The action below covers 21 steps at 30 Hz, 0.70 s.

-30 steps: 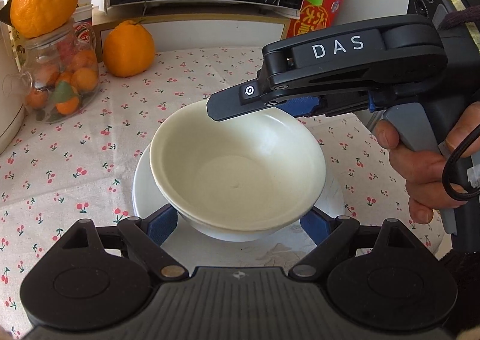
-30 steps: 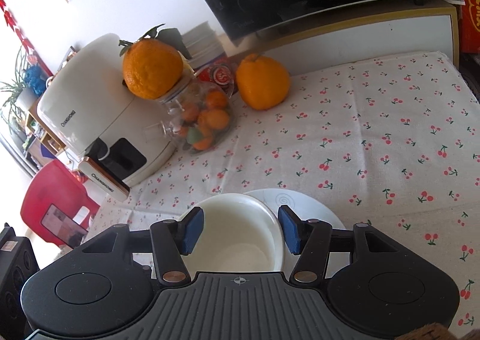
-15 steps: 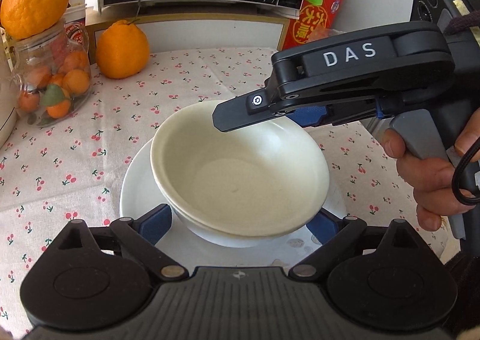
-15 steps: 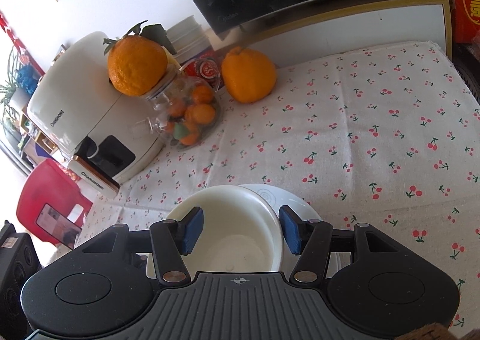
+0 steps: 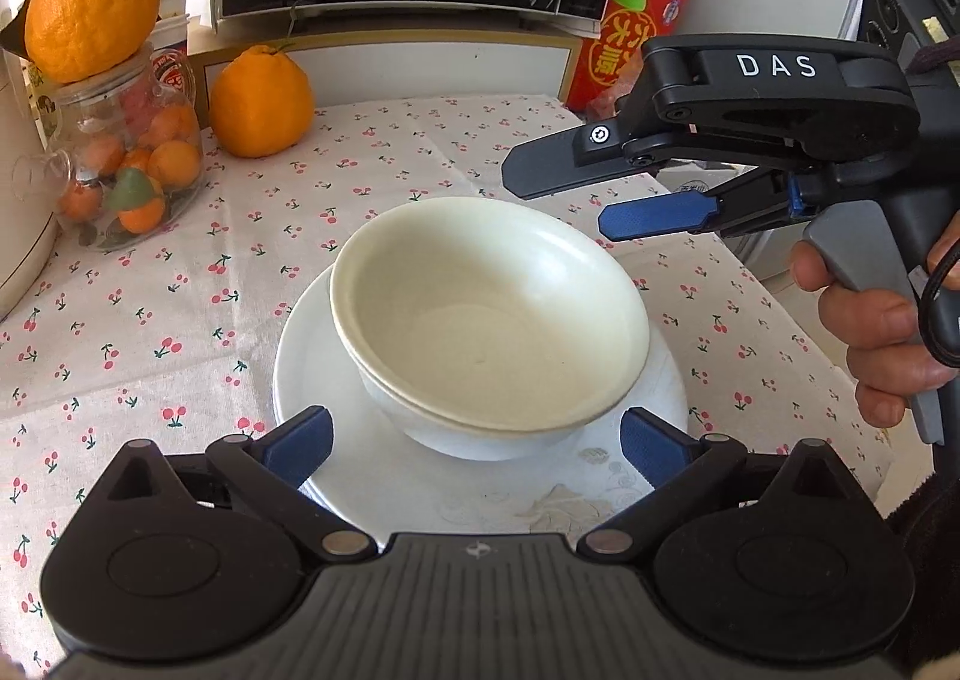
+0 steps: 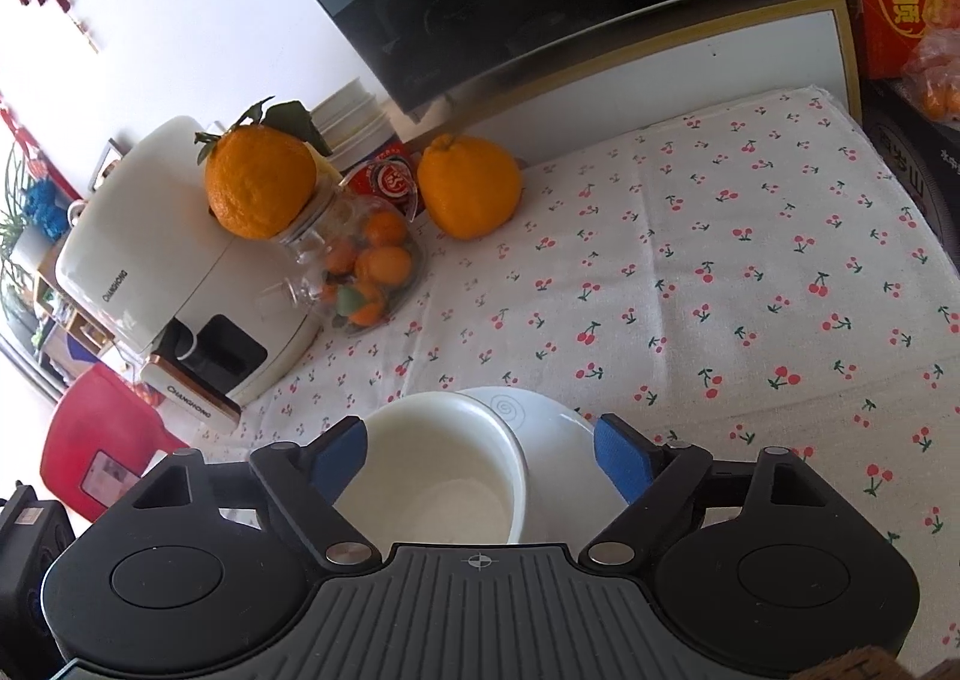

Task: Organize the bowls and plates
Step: 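Carry the bowl stack onto the blue-patterned plate stack and open the grippers, then withdraw both grippers back from the plate and bowl stack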

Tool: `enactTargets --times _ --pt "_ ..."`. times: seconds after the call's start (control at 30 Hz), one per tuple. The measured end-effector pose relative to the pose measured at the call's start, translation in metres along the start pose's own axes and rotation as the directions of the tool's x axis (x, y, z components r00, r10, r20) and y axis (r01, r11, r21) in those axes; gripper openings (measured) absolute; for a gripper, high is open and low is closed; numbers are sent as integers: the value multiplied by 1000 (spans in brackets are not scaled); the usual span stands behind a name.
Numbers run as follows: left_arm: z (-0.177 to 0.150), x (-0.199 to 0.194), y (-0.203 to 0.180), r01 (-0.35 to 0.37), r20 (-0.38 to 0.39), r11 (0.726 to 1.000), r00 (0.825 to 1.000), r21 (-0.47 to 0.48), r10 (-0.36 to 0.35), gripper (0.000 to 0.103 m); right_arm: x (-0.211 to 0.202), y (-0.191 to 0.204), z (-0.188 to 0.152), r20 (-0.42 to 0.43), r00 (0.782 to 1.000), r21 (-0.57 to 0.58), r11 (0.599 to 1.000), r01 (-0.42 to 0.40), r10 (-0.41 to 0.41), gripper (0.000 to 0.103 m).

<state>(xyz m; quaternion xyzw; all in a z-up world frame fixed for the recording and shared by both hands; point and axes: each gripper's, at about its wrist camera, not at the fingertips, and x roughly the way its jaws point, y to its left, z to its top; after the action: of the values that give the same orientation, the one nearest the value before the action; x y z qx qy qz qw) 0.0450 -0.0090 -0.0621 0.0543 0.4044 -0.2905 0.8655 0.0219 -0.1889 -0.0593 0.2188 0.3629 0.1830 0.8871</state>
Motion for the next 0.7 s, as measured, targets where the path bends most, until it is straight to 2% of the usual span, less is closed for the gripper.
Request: enactTargets --times 0.2,0.4,0.5,0.6,0.7 --pt "-6 -18 -4 34 12 999 999 -24 -33 102 -23 4 -12 46 999 -17 999 29 -28 90" --pt "-11 -39 -8 27 49 998 999 -59 -24 102 -42 12 -29 72 991 -46 992 116 -112 91" --pt "-14 -51 -10 10 45 992 999 -128 -4 102 -52 18 -39 74 979 -40 981 192 -188 92" --pt "-16 -60 -14 -38 36 987 998 -157 44 102 -58 27 -50 50 964 -70 962 264 -261 93" --pt "-17 -68 -19 -91 32 982 995 -166 97 102 -63 35 -61 33 960 -90 956 279 -277 94"
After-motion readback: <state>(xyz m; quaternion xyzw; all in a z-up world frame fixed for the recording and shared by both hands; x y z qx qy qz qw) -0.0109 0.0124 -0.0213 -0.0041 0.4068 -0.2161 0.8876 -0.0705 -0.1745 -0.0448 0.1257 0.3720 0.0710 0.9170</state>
